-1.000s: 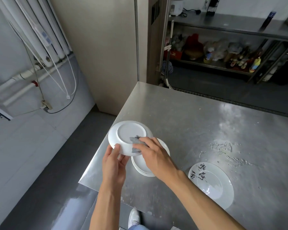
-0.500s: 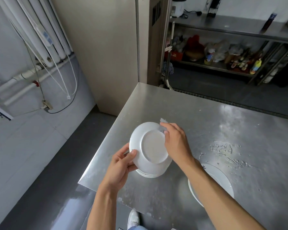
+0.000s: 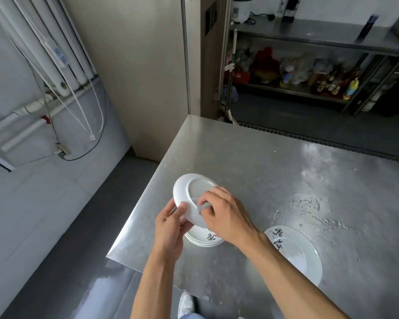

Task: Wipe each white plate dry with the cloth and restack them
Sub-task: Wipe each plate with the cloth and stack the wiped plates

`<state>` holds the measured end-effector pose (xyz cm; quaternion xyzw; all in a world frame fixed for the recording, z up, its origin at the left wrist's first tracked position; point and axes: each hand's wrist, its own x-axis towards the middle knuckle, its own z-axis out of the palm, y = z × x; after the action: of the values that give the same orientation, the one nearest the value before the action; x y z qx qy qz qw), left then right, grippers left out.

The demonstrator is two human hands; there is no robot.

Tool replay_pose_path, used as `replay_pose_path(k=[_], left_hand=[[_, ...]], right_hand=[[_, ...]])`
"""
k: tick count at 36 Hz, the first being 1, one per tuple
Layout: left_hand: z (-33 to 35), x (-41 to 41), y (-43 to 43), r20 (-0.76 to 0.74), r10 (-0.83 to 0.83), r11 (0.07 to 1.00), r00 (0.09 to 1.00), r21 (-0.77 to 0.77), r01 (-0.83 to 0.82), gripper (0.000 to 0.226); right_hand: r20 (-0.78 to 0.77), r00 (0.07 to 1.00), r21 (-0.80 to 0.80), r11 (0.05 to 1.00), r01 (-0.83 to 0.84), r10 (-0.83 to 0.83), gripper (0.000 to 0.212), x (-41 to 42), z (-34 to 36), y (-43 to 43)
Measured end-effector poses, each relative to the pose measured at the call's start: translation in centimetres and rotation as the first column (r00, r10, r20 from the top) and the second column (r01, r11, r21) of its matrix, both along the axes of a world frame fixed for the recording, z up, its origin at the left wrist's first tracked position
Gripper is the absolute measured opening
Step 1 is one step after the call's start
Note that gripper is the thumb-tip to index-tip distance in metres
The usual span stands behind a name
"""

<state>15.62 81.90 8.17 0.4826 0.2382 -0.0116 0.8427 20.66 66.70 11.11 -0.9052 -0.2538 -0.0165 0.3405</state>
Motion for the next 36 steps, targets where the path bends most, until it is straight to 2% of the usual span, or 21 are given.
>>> replay_pose_path(k=[4, 7, 8, 13, 18, 21, 23, 26, 28, 30, 32, 34, 36], left_hand=[[0.4, 0.5, 0.5, -0.030, 0.169, 0.982, 0.985, -0.079, -0.171, 0.027], [0.6, 0.7, 0.8, -0.045, 0.235, 0.965, 0.971, -0.107, -0.239, 0.024], [0.7, 0.8, 0.8, -0.049, 0.237, 0.964, 0.970, -0.108, -0.241, 0.023], [0.8, 1.0, -0.2, -0.068, 0.187, 0.978, 0.980, -0.083, -0.192, 0.012], [0.8, 1.2, -1.0, -0.078, 0.158, 0.980, 0.984, -0.111, -0.166, 0.029], [0.8, 1.4, -1.7, -0.082, 0.161, 0.977, 0.984, -0.126, -0.170, 0.025], [0.7, 1.6, -2.4, -0.103, 0.199, 0.972, 0.975, -0.109, -0.210, 0.022], [0.2, 1.5, -2.9, -0.080, 0.187, 0.979, 0.979, -0.070, -0.192, 0.030], [-0.5, 1.3, -2.8, -0.062, 0.138, 0.990, 0.988, 0.035, -0.136, 0.029], [-1.5, 1.1, -2.4, -0.062, 0.125, 0.965, 0.990, 0.240, -0.107, 0.016], [-2.6, 0.8, -2.0, -0.062, 0.123, 0.881, 0.990, 0.466, -0.080, 0.018], [-3.6, 0.5, -1.7, -0.095, 0.060, 0.736, 0.994, 0.677, 0.021, 0.035], [-4.3, 0.1, -1.6, -0.116, 0.001, 0.638, 0.993, 0.765, 0.089, 0.054]], right_hand=[[0.073, 0.994, -0.124, 0.988, 0.096, -0.087, 0.026, -0.7, -1.3, -2.1], [0.061, 0.998, -0.286, 0.957, 0.041, -0.024, 0.058, -0.8, -2.0, -2.9], [0.075, 0.997, -0.316, 0.948, 0.036, -0.012, 0.063, -0.9, -2.1, -2.9], [0.219, 0.974, -0.338, 0.931, 0.134, -0.060, 0.043, -1.1, -2.5, -2.2], [0.274, 0.958, -0.356, 0.917, 0.179, -0.080, 0.031, -1.3, -2.8, -2.8], [0.326, 0.936, -0.307, 0.922, 0.237, -0.132, 0.025, -1.3, -3.1, -2.9], [0.324, 0.932, -0.285, 0.922, 0.261, -0.164, 0.022, -1.1, -3.2, -3.0], [0.226, 0.942, -0.230, 0.926, 0.301, -0.250, 0.021, -1.1, -3.3, -3.4], [0.152, 0.932, -0.183, 0.917, 0.354, -0.330, 0.012, -1.1, -3.5, -3.9], [0.078, 0.909, -0.145, 0.897, 0.416, -0.409, 0.016, -1.0, -4.0, -4.3], [-0.017, 0.886, -0.123, 0.881, 0.458, -0.463, 0.028, -0.7, -4.3, -4.6], [-0.135, 0.850, -0.100, 0.861, 0.499, -0.509, 0.036, -0.3, -4.5, -4.9], [-0.269, 0.803, -0.027, 0.838, 0.545, -0.531, 0.042, 0.2, -4.7, -5.3]])
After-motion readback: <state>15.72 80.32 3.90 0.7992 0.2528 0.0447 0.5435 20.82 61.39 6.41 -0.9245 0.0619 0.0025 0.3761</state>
